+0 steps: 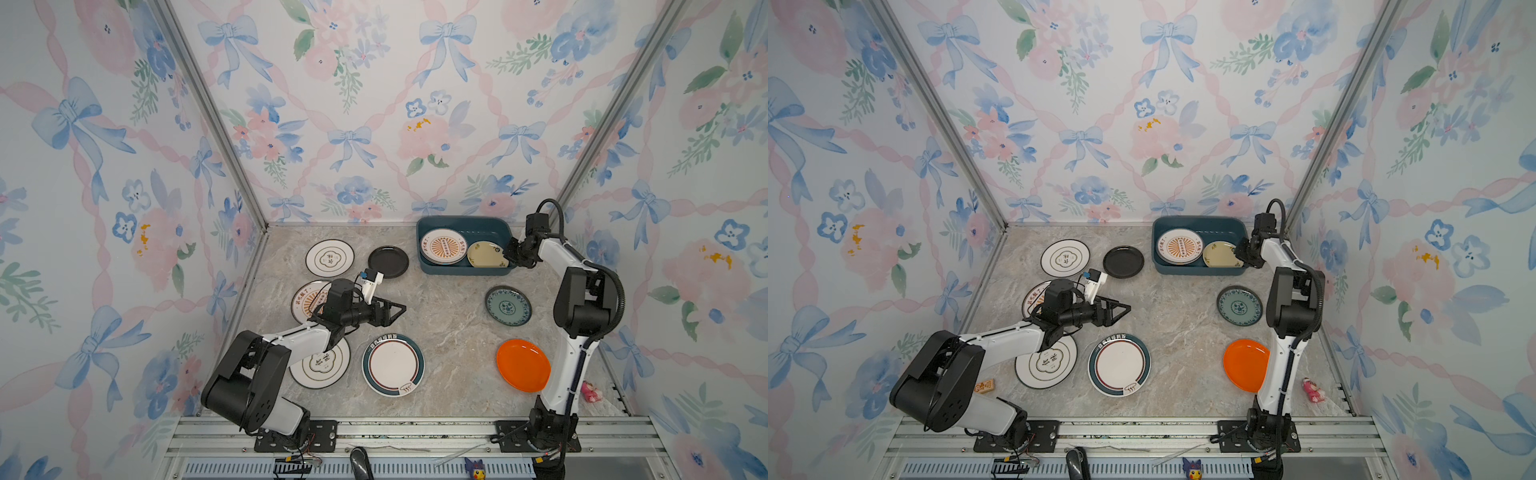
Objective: Place the plates into the plastic bin on the countertop
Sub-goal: Place the plate in the plastic bin, then pick up the plate from the top-center of the table.
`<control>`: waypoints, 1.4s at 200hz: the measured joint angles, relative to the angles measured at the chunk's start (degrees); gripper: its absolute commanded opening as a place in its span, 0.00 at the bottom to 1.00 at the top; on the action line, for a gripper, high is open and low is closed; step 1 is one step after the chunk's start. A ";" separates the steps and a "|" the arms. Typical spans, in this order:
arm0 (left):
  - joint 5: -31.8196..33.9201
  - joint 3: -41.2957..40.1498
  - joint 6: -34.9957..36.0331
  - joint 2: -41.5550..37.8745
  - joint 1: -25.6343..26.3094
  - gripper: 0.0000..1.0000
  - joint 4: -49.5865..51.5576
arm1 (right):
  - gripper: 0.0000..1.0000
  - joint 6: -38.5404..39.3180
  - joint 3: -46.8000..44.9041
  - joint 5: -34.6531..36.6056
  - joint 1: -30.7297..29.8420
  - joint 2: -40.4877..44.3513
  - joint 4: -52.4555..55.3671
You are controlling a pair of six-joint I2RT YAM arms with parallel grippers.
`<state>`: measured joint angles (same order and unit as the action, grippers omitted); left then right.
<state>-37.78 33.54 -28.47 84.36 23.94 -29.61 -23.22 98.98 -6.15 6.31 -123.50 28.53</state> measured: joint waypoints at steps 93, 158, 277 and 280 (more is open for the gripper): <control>8.63 1.86 -5.01 2.62 -6.23 0.82 3.19 | 0.36 -0.37 -20.52 -5.03 -10.34 26.82 -6.67; 16.90 13.03 -16.39 16.15 -7.80 0.77 3.63 | 0.38 -2.05 -33.11 -6.73 -16.09 31.58 -8.28; 21.05 27.91 -22.91 32.24 -8.63 0.57 5.33 | 0.38 -2.10 -37.88 -7.56 -14.10 38.86 -10.21; 21.09 28.11 -23.06 32.50 -8.63 0.56 5.25 | 0.38 -2.10 -38.01 -7.58 -14.05 38.86 -10.32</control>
<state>-16.69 61.65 -51.53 116.86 15.31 -24.36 -25.32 60.97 -13.74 -7.75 -84.64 18.22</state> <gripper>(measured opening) 0.593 0.383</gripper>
